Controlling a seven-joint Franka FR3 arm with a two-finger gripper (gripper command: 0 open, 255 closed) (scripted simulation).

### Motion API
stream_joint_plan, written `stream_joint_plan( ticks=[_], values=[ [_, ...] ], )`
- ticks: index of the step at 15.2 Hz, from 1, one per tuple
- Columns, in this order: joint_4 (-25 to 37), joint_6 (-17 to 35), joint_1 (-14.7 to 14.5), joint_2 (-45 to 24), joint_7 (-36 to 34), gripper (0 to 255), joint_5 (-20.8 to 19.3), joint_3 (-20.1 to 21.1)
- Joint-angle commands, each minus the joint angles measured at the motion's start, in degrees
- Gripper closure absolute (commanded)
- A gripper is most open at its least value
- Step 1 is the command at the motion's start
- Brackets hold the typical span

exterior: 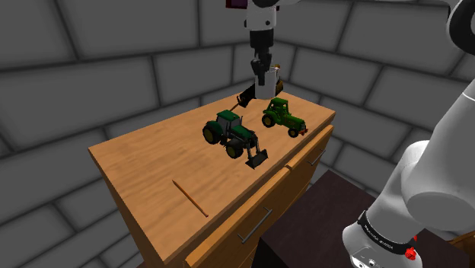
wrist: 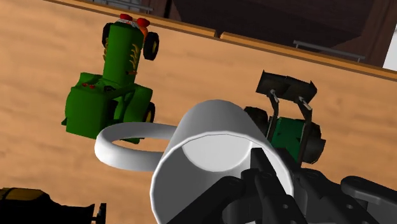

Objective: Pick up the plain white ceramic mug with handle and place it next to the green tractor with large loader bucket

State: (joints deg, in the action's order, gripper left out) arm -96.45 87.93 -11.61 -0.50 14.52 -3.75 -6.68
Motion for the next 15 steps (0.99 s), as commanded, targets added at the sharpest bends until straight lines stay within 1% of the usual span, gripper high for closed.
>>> stream_joint_plan(
  ticks=[1, 8, 15],
  values=[
    [-0.20, -0.14, -1.32, 0.18, -2.69, 255, 0.40, 1.30],
    [1.41, -0.95, -6.03, -1.05, -11.96, 255, 1.92, 5.94],
    [6.55, -2.23, -10.80, -5.09, -21.06, 255, 3.09, 10.31]
  ],
)
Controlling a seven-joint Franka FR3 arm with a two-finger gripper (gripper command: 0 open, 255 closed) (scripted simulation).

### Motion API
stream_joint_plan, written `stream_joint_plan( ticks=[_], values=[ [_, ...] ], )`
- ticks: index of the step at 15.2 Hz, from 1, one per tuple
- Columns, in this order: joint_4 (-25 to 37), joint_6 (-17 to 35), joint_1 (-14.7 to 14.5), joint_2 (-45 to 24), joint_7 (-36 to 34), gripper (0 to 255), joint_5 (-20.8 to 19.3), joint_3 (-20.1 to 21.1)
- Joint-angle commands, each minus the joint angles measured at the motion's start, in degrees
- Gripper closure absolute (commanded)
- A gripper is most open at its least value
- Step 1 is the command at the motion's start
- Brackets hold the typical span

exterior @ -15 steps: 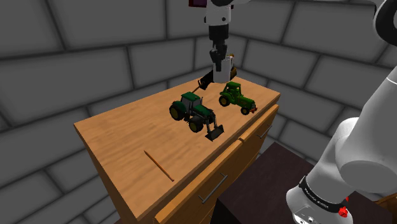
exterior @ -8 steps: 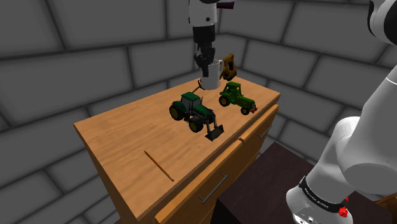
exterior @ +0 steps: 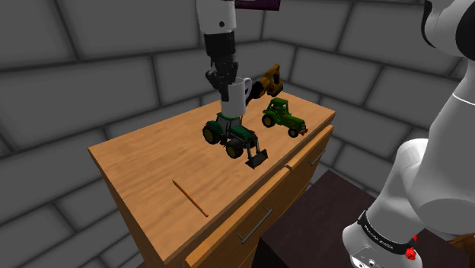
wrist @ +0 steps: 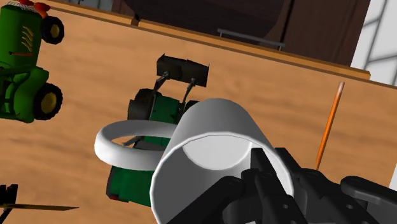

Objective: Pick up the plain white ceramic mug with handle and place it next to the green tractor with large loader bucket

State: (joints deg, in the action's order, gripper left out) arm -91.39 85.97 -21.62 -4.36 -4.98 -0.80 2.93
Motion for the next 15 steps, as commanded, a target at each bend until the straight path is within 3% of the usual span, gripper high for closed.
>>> stream_joint_plan(
  ticks=[1, 2, 15],
  values=[
    [2.53, -0.51, -1.49, -2.05, -2.84, 255, 0.24, 1.28],
    [3.97, -0.85, -2.39, -3.16, -4.44, 255, 0.34, 1.99],
    [-6.71, 9.33, -2.33, -2.67, -4.41, 255, 0.37, 1.94]
  ],
)
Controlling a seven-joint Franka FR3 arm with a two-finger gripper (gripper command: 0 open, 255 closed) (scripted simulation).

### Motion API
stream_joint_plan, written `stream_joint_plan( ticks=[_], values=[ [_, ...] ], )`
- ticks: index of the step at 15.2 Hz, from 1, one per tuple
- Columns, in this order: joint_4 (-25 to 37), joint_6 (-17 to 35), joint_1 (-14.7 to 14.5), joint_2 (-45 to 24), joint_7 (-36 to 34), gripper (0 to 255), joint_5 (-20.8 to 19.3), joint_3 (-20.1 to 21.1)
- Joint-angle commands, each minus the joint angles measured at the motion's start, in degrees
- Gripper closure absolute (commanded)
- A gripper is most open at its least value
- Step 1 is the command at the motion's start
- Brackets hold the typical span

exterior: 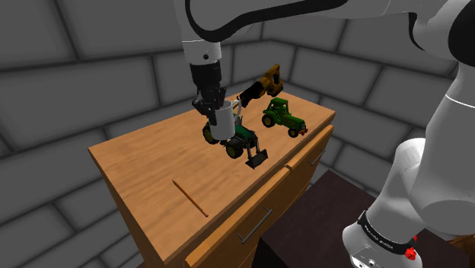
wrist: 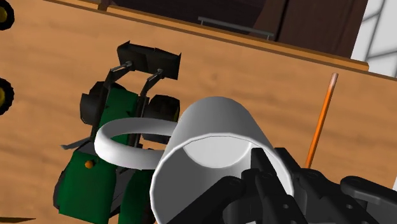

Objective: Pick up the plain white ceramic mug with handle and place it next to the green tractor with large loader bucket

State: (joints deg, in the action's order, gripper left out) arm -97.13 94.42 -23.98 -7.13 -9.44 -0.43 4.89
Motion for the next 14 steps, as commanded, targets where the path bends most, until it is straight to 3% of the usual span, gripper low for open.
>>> stream_joint_plan(
  ticks=[1, 14],
  values=[
    [-1.66, 1.64, 0.03, 0.05, 0.04, 255, 0.00, -0.03],
    [-9.37, 11.18, 0.02, -1.79, -0.06, 255, -0.18, -0.06]
  ],
)
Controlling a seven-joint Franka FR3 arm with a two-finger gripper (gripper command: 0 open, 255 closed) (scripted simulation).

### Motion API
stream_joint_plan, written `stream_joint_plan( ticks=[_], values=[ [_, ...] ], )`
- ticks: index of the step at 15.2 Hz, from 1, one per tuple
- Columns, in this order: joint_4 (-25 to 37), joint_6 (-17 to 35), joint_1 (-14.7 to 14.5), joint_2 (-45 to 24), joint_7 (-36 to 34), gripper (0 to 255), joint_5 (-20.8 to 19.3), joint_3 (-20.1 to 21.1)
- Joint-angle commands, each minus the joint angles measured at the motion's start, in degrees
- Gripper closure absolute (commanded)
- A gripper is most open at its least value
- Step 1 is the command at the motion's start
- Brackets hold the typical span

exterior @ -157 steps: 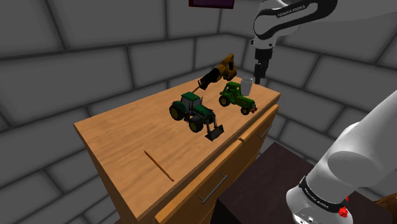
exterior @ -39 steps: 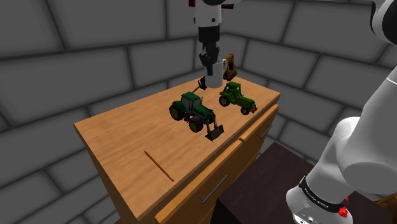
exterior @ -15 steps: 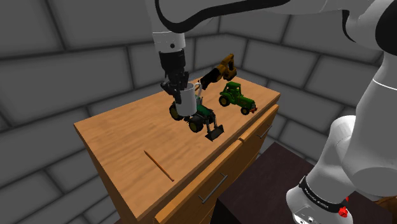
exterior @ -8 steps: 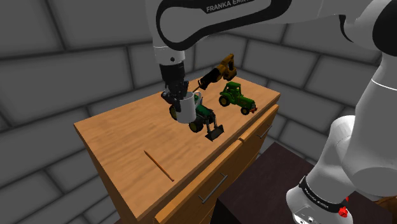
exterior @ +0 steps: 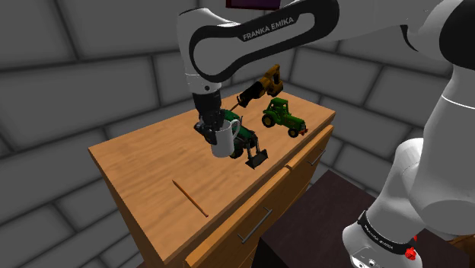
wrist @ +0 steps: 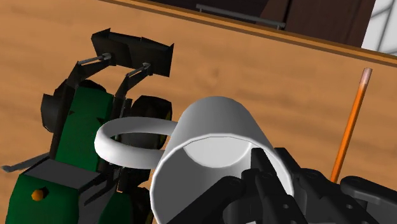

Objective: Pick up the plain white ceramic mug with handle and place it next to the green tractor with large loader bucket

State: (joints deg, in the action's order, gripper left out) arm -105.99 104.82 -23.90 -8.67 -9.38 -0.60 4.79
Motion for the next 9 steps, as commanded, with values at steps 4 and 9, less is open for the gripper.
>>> stream_joint_plan(
  ticks=[4, 9],
  values=[
    [-2.40, 3.63, -0.08, -1.20, -0.18, 255, -0.10, 0.03],
    [-4.48, 7.14, -0.10, -2.64, -0.27, 255, -0.24, 0.00]
  ],
)
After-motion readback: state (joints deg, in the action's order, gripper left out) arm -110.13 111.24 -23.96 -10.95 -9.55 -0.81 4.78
